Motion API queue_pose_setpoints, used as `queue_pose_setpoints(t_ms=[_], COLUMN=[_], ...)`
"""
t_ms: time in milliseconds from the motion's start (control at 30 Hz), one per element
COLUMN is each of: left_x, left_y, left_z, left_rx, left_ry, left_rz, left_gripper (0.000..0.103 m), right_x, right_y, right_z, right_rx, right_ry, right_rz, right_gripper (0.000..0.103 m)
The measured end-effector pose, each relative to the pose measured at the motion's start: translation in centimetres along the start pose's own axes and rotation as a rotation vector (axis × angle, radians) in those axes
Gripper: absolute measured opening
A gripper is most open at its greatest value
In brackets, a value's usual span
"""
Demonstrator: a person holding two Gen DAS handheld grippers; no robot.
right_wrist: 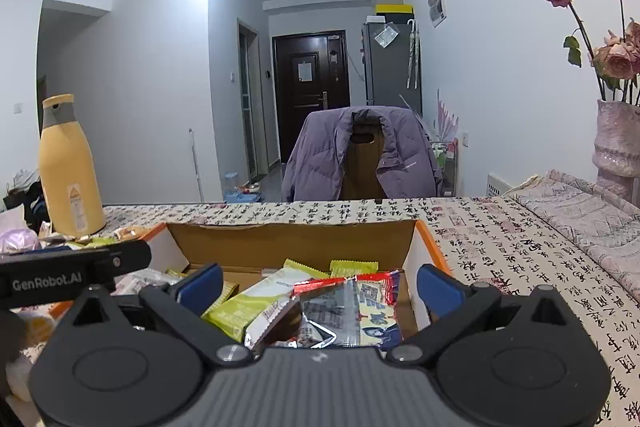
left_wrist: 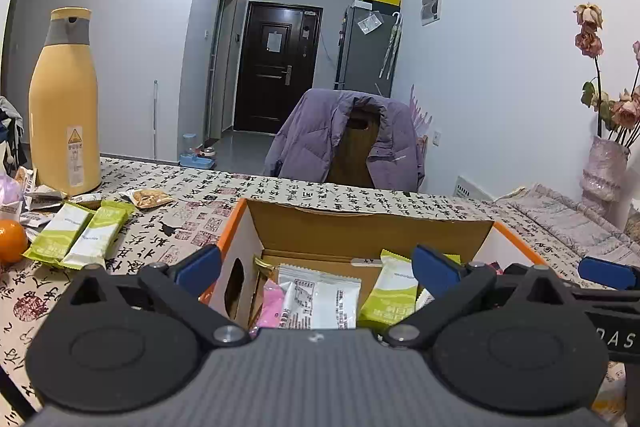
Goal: Organize snacks
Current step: 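Move both tools back over the snack pile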
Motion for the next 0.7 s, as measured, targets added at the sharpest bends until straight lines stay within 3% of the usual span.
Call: queue_pose_setpoints(t_ms=[400,700], left_x=[0.1,0.1], left_y=[-0.5,-2.3], left_z=[0.4,3.3], left_rx=[-0.014,-0.039], left_ry=[-0.004,-0.023], left_rz=[0.031,0.039], left_gripper=[0.103,0.103], right_x=[-0.2,-1.1], right_y=[-0.8,-2.6], right_z=[0.0,2.8], right_rx=[0.006,0.016], right_ry=[0.015,0.006], right_rz=[0.000,-0.022], right_gripper=[0.103,0.103])
Point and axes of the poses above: each gripper's, at about its wrist camera, not at the fingertips, and z roughly against the way its jaws point, x to its left, y to its underside, the point moved 4 cm from there along -z, roughly the way its jaws point, and after that the axes turned 4 degrees about z, right-handed, at the moved point
